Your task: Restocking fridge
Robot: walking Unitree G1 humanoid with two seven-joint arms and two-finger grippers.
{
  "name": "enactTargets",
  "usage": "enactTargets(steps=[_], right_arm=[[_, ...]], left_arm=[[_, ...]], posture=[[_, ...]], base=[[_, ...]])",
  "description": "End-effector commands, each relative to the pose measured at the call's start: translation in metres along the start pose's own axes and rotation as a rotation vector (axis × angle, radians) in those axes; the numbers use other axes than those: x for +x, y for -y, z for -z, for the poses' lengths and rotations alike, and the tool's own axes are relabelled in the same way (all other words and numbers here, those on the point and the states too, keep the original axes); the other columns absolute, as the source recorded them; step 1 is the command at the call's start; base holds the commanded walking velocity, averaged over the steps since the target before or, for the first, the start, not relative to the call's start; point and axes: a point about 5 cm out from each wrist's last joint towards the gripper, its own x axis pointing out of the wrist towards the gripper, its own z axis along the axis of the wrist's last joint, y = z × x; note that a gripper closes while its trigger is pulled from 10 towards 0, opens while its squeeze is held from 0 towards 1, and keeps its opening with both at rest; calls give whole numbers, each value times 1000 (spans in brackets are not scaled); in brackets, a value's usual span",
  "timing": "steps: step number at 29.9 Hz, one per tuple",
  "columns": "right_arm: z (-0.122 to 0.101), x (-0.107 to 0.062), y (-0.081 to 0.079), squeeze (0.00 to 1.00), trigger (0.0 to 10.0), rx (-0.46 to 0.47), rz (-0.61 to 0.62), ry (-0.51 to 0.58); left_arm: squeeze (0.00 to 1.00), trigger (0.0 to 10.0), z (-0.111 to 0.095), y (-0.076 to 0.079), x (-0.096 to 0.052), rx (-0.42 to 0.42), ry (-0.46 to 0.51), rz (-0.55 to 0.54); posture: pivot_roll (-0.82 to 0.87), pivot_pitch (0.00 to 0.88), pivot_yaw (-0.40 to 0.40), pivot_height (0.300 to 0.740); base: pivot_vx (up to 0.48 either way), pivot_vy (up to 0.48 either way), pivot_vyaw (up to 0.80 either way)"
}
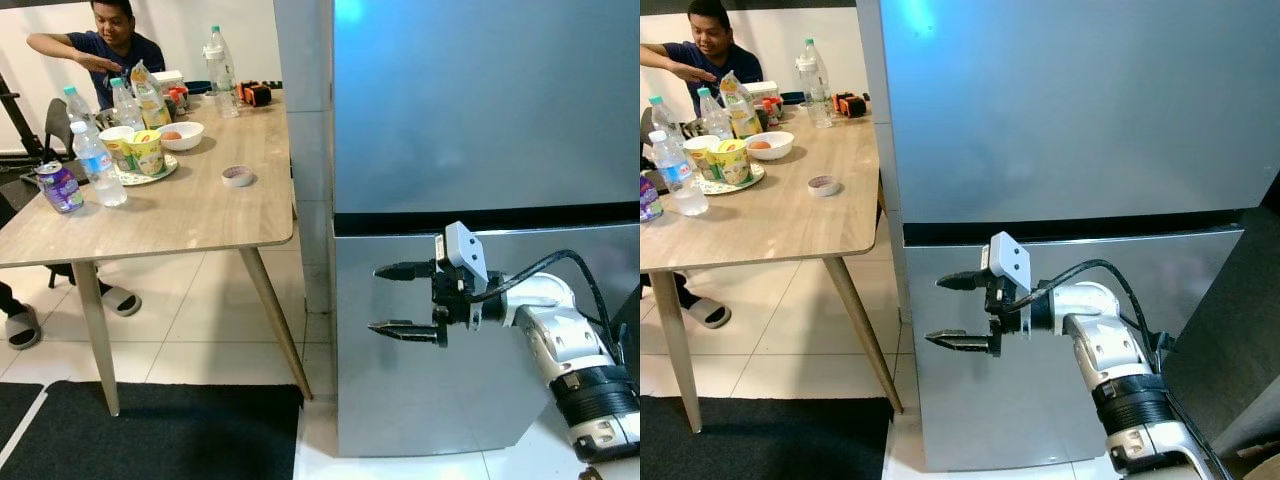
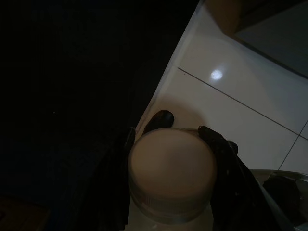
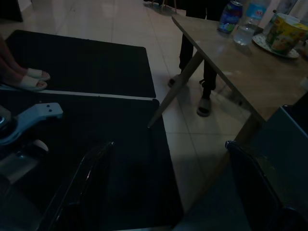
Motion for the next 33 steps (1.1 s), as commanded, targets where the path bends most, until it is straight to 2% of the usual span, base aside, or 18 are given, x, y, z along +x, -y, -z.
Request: enactTargets(steps=[1, 4, 6, 8, 13, 14, 23, 33], right_arm=[[-2, 2, 4, 0, 10000, -43, 3, -50], [-3, 3, 8, 0, 10000, -68, 22, -78], [-8, 5, 16, 0, 10000, -122, 65, -105], [-8, 5, 16, 0, 10000, -122, 65, -105], [-17, 12, 30, 0, 10000, -192, 170, -110], [-18, 17, 35, 0, 10000, -203, 225, -112], [-9, 32, 36, 0, 10000, -240, 260, -181], [-5, 31, 44, 0, 10000, -291, 318, -258]], left_arm=[[0, 10000, 5, 4, 0, -11, -14, 14], [0, 10000, 5, 5, 0, -12, -14, 16], [0, 10000, 6, 5, 0, -15, -16, 18], [0, 10000, 6, 5, 0, -15, -16, 18], [0, 10000, 8, 5, 0, -17, -20, 18], [0, 10000, 8, 5, 0, -16, -20, 19], [0, 10000, 7, 5, 0, -11, -20, 21], [0, 10000, 9, 6, 0, -15, -25, 23]], posture=[[-81, 0, -4, 740], [-84, 0, -3, 740], [-85, 0, -4, 740], [-85, 0, -4, 740], [-87, 0, -4, 740], [-87, 0, -3, 740], [-87, 0, -1, 740], [-90, 0, -1, 740]], base=[[0, 0, 0], [0, 0, 0], [0, 0, 0], [0, 0, 0], [0, 0, 0], [0, 0, 0], [0, 0, 0], [0, 0, 0]])
